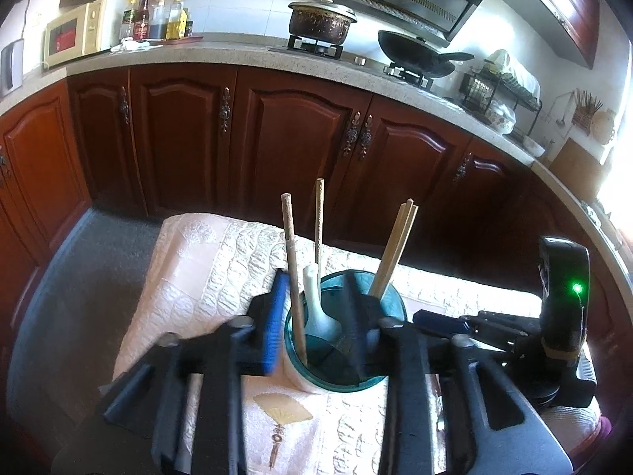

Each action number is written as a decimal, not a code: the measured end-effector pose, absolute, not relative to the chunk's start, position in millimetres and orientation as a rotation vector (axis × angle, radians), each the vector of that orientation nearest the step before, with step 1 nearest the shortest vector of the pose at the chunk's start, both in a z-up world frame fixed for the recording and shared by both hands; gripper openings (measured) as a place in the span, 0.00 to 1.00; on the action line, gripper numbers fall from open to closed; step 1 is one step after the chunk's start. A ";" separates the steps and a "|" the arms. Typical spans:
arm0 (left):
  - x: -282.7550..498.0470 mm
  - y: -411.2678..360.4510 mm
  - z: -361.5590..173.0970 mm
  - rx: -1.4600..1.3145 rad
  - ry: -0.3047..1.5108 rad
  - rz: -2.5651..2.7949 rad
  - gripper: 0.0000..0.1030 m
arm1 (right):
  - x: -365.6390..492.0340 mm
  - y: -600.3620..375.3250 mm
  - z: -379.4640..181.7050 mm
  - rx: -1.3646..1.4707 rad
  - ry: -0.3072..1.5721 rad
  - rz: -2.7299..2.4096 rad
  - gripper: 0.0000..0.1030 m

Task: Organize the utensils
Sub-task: 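Lower both chopsticks into the cup and open both tools, then move both open tools back toward the metal fork and spoon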

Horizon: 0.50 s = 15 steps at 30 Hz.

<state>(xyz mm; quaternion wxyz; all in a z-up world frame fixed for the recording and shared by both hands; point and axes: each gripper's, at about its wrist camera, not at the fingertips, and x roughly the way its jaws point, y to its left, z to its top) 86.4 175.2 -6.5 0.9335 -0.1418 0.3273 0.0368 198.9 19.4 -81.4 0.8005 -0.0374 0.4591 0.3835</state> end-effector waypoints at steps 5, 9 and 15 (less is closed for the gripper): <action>75.3 171.6 0.3 -0.284 0.657 0.078 0.35 | 189.0 14.6 -75.1 -0.081 0.962 0.822 0.27; 65.5 167.3 6.6 -0.269 0.633 0.091 0.39 | 178.1 9.4 -68.2 -0.087 0.940 0.820 0.27; 53.9 154.3 10.6 -0.267 0.615 0.089 0.52 | 157.5 -3.2 -61.8 -0.075 0.911 0.799 0.33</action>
